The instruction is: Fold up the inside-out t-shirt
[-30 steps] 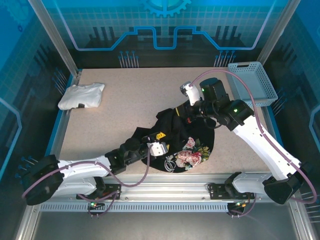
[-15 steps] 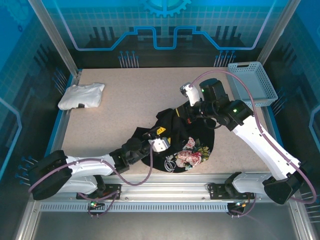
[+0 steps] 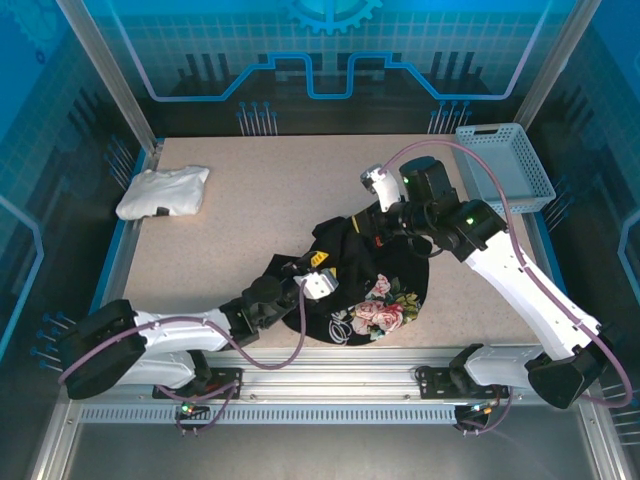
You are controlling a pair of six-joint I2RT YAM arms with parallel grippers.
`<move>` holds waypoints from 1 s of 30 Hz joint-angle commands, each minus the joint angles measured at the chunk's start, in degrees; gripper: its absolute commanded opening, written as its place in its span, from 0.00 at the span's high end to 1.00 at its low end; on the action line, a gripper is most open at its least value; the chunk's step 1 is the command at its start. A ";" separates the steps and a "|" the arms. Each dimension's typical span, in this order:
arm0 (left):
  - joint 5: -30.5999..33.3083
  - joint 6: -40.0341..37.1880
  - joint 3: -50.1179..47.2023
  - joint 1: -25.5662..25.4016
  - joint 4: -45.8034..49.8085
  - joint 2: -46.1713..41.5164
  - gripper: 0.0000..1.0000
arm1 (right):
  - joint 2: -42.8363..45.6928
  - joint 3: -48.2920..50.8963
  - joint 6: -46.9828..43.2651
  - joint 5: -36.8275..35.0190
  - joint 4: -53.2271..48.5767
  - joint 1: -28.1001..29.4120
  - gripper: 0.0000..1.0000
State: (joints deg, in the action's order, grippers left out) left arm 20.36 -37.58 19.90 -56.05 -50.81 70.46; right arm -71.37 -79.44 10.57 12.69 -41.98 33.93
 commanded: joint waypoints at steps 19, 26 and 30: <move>0.42 -3.29 -2.83 -1.78 3.02 -4.79 0.84 | -0.75 0.87 0.51 2.50 1.17 -1.60 1.00; 2.60 -4.31 -1.56 -1.78 0.03 -1.36 0.75 | -0.84 0.95 0.58 2.96 1.37 -1.72 1.00; 3.69 -4.69 -1.18 -1.78 -2.33 0.62 0.75 | -0.83 1.09 0.59 3.07 1.35 -1.68 1.00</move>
State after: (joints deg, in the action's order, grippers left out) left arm 22.33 -41.10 17.43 -57.49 -48.97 70.08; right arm -71.88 -78.76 10.57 14.24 -41.71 33.28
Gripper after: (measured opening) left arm 0.248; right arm 0.057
